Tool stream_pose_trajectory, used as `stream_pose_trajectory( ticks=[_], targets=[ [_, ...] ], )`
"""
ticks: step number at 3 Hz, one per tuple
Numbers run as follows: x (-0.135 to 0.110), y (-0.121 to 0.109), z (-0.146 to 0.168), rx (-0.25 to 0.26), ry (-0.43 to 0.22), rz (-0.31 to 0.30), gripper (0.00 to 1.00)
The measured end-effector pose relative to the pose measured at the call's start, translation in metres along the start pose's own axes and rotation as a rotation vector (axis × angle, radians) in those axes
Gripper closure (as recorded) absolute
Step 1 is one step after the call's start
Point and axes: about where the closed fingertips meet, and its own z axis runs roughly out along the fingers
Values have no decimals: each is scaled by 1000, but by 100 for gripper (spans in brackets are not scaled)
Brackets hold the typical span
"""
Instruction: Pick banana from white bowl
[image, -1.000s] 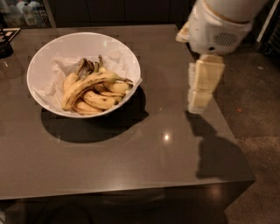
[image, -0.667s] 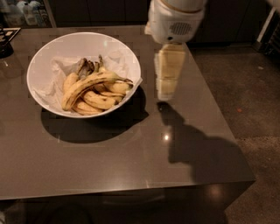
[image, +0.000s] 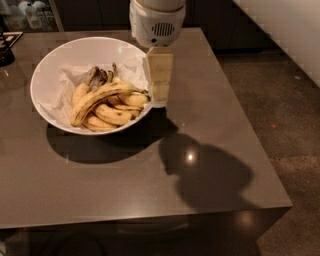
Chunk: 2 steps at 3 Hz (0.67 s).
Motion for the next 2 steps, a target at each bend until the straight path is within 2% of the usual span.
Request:
stream_pose_trajectory(
  ticks=[1,2],
  targets=[
    [-4,-14,15,14,9,-18,0],
    [-17,-29,39,-9,25,-69,0]
  ],
)
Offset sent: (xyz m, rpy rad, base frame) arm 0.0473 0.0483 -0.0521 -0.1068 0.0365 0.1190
